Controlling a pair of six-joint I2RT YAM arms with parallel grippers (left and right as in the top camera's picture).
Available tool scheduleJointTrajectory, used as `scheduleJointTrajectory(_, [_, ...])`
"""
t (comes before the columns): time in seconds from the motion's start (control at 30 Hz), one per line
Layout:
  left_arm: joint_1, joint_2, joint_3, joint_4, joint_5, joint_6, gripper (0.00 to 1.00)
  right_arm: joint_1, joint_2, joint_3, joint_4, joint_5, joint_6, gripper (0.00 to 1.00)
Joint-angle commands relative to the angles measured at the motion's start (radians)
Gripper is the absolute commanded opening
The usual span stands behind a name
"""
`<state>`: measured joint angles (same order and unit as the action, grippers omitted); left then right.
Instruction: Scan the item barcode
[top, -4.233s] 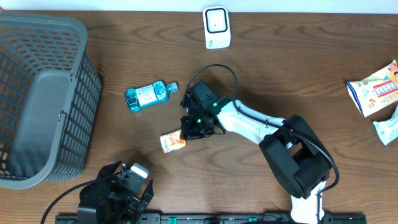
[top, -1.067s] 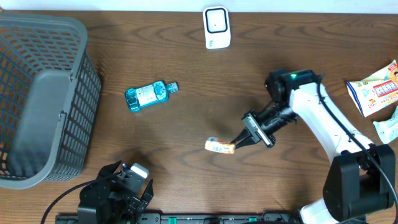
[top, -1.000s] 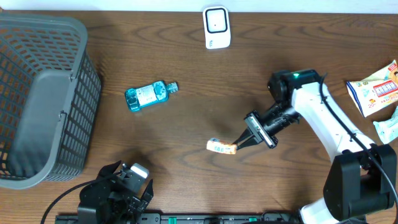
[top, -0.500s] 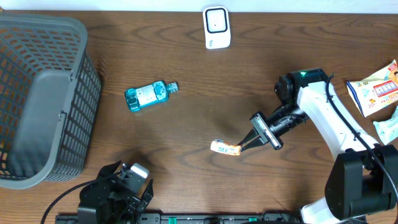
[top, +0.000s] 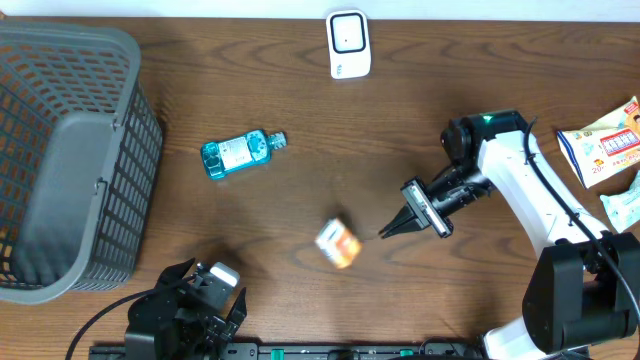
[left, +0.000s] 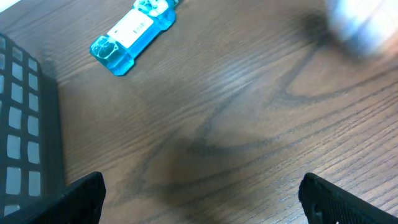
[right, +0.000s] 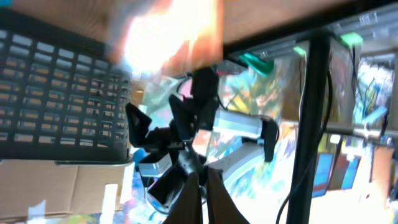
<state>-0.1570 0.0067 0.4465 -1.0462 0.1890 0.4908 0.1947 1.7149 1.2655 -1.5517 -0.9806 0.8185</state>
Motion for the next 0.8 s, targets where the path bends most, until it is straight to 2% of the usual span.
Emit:
scheduleJointTrajectory(0.0, [0.004,0.000,-0.003,-0.011,-0.013,0.010,0.99,0.000,-0.016,-0.003,0.052,0.080,-0.005,0.01])
scheduleJointTrajectory(0.13, [0.004,0.000,-0.003,-0.011,-0.013,0.010,0.99,0.002,-0.016,-0.003,0.136,0.219,-0.021,0.01])
scheduleJointTrajectory(0.23, [0.004,0.000,-0.003,-0.011,-0.013,0.010,0.99,0.010,-0.016,-0.003,0.234,0.292,-0.120,0.19])
scheduleJointTrajectory(0.3, [0.004,0.000,-0.003,-0.011,-0.013,0.010,0.99,0.039,-0.016,-0.003,0.278,0.305,-0.182,0.23])
scheduleJointTrajectory(0.37, [0.004,0.000,-0.003,-0.011,-0.013,0.010,0.99,0.080,-0.016,-0.003,0.315,0.333,-0.184,0.25])
scheduleJointTrajectory(0.47, [0.004,0.000,-0.003,-0.011,-0.013,0.009,0.99,0.176,-0.015,-0.006,0.452,0.421,-0.163,0.47])
scheduleJointTrajectory(0.53, [0.004,0.000,-0.003,-0.011,-0.014,0.010,0.99,0.255,-0.012,-0.008,0.536,0.483,-0.132,0.55])
scheduleJointTrajectory(0.63, [0.004,0.000,-0.003,-0.011,-0.013,0.010,0.99,0.381,-0.007,-0.008,0.673,0.563,-0.105,0.54])
scheduleJointTrajectory(0.7, [0.004,0.000,-0.003,-0.011,-0.013,0.010,0.99,0.459,-0.007,-0.008,0.754,0.657,-0.106,0.47])
scheduleJointTrajectory(0.77, [0.004,0.000,-0.003,-0.011,-0.013,0.010,0.99,0.517,-0.007,-0.008,0.789,0.732,-0.101,0.46])
